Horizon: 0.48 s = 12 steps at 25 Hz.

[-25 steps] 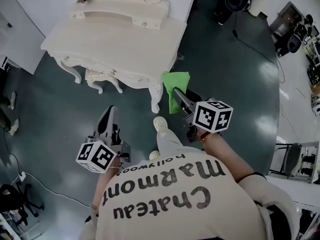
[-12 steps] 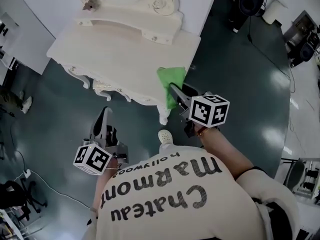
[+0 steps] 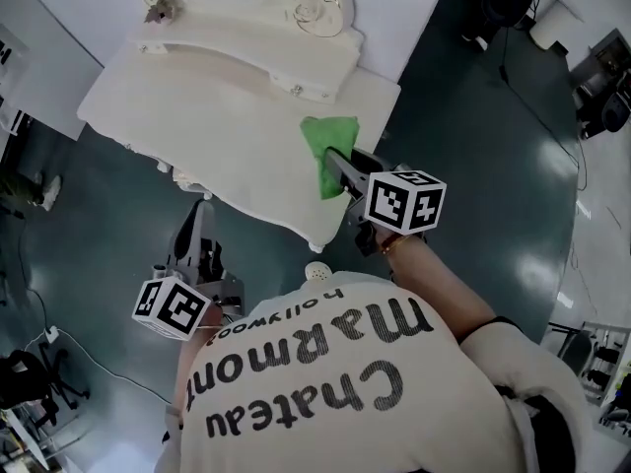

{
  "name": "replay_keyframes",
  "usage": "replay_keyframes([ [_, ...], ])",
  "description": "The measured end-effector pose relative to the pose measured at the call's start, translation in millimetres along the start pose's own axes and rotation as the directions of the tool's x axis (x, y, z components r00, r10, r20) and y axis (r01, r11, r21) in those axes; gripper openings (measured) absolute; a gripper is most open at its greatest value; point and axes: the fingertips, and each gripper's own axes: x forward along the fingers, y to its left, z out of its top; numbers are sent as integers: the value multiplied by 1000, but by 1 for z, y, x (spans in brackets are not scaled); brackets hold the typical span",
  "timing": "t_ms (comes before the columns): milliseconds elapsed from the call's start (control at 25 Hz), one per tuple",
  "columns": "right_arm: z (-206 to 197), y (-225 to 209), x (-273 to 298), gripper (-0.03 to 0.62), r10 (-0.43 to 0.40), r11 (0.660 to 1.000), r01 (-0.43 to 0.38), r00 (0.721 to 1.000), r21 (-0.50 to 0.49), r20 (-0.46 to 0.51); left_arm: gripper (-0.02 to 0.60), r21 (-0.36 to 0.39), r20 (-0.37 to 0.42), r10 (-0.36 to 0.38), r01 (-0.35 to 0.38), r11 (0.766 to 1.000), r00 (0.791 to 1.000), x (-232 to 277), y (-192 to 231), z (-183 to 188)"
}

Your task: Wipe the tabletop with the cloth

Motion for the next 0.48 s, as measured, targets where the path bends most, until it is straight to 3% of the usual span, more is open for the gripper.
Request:
replay_keyframes([
  [280, -6, -24, 35, 106, -21, 999, 23, 999, 38, -45, 6, -19, -24, 62, -62, 998, 998, 17, 31, 5],
  [480, -2, -44, 54, 106, -94, 993, 97, 994, 64, -46, 6, -39, -59, 44, -46, 998, 997, 40, 57, 13],
])
